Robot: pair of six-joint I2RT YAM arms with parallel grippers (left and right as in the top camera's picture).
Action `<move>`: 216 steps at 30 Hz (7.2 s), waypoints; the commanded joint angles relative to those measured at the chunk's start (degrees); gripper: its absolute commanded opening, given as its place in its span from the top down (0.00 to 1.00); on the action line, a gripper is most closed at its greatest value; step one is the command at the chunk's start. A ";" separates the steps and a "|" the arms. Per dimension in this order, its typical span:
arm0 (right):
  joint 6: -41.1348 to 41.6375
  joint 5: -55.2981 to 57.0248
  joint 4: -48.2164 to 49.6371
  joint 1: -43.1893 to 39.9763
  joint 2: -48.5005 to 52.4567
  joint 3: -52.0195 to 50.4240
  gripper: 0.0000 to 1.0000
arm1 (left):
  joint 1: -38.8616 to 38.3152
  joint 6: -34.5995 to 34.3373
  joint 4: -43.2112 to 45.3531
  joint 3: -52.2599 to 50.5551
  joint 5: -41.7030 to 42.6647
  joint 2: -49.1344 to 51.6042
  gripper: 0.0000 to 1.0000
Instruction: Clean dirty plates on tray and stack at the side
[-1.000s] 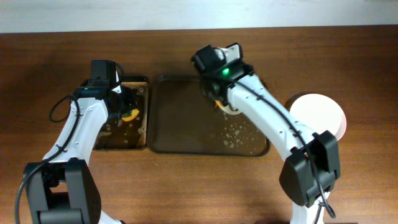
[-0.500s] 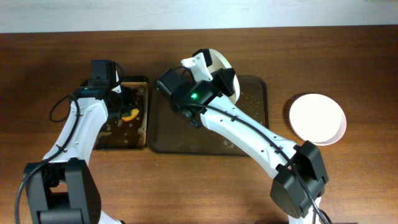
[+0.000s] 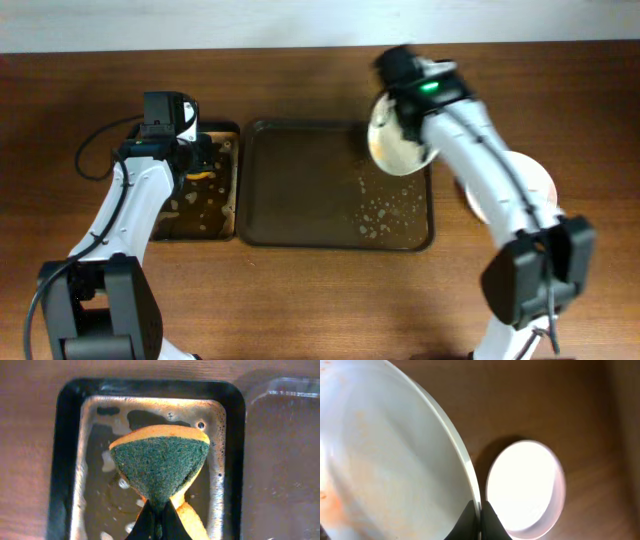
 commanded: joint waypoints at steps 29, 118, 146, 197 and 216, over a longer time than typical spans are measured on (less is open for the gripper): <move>-7.72 -35.87 4.83 -45.07 -2.69 -21.42 0.27 | 0.09 9.03 -0.59 0.22 7.45 10.45 0.87; -19.69 -50.31 6.43 -26.40 -2.89 -21.27 0.33 | 0.09 -4.57 10.25 -13.29 -0.81 9.27 0.85; -19.67 -50.34 6.05 -26.40 -2.89 -21.27 0.33 | 0.02 -4.57 26.03 -6.80 4.39 10.40 0.75; -20.22 -37.68 -0.81 -14.88 -11.32 -10.88 0.02 | 0.13 -4.57 -34.56 11.28 5.11 -6.38 0.00; -19.43 -34.01 16.55 -14.88 -55.84 -43.41 0.02 | 0.13 -3.69 -12.59 -27.26 2.05 -62.14 0.00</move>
